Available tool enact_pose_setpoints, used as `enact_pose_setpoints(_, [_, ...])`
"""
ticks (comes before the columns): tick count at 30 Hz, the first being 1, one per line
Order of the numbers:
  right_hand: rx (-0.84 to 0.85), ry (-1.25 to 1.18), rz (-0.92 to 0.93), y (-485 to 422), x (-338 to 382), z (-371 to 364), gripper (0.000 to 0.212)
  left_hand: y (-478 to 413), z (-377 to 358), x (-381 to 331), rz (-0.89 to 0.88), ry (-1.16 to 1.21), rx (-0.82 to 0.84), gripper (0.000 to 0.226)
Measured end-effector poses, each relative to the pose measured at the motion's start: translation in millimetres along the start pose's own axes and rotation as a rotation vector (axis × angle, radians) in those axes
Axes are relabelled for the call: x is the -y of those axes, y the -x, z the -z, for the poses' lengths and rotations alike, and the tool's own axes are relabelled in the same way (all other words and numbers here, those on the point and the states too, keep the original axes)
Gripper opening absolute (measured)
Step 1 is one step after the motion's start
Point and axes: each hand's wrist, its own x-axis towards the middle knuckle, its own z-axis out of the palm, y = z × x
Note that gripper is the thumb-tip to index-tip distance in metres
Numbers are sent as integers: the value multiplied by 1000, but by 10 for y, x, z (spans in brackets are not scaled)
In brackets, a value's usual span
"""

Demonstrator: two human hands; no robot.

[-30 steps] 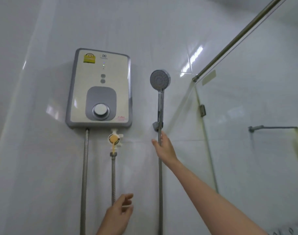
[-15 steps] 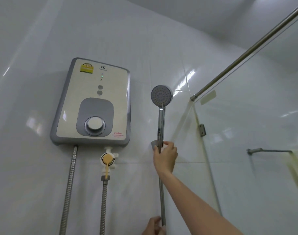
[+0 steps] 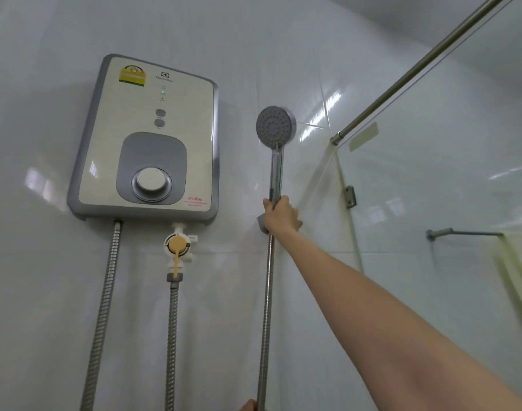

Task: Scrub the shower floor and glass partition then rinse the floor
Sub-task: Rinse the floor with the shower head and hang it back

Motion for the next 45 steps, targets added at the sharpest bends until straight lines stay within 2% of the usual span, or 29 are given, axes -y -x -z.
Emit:
enact_pose_setpoints(1, [4,-31,12,-53,63,49,37,67,3,-48,-26,122,51,25])
enact_pose_setpoints(2, [17,-110,30,-112,133,111,34,168,-56,-209,-80,-10,25,27])
enact_pose_setpoints(3, [36,-223,55,-169,217,177,31,206,-189,-434,-83,-319,-100,32])
enact_pose_setpoints(4, [57,-334,80,-205,307,255,26,216,-454,-583,71,-517,-24,37])
enact_pose_setpoints(5, [69,-415,107,-216,381,330,23,273,-484,-644,224,-458,1,36])
enact_pose_setpoints(6, [78,-455,130,-179,417,400,21,316,-518,-745,290,-510,-58,32])
enact_pose_setpoints(7, [80,-482,149,-112,426,457,20,341,-566,-848,375,-530,-40,31])
enact_pose_setpoints(9, [82,-512,159,154,339,587,20,454,-690,-1002,476,-568,31,34])
enact_pose_setpoints(12, [129,-535,158,780,-11,745,25,776,-800,-1082,607,-531,24,24])
enact_pose_setpoints(14, [217,-557,101,1323,-300,852,30,1094,-849,-1091,696,-514,-27,22])
enact_pose_setpoints(20, [411,-430,-53,2889,-1193,1174,42,2041,-852,-870,669,-568,-327,17])
enact_pose_setpoints(26, [594,-172,-167,4359,-2087,1425,32,3235,-730,-538,815,-566,-544,19])
enact_pose_setpoints(30, [766,-163,-451,5182,-2568,1561,20,3902,-657,-401,953,-653,-661,15])
enact_pose_setpoints(32, [837,-199,-595,5497,-2639,1585,29,4079,-679,-359,997,-676,-701,11])
enact_pose_setpoints(34, [809,-256,-697,5696,-2641,1605,36,4164,-709,-311,1029,-702,-696,8])
enact_pose_setpoints(37, [762,-405,-884,5923,-2567,1578,23,4194,-713,-193,1134,-698,-656,20])
enact_pose_setpoints(40, [709,-465,-908,6023,-2506,1585,24,4148,-754,-57,1211,-653,-651,36])
enact_pose_setpoints(45, [664,-450,-857,6088,-2441,1575,26,4034,-761,43,1296,-694,-741,45])
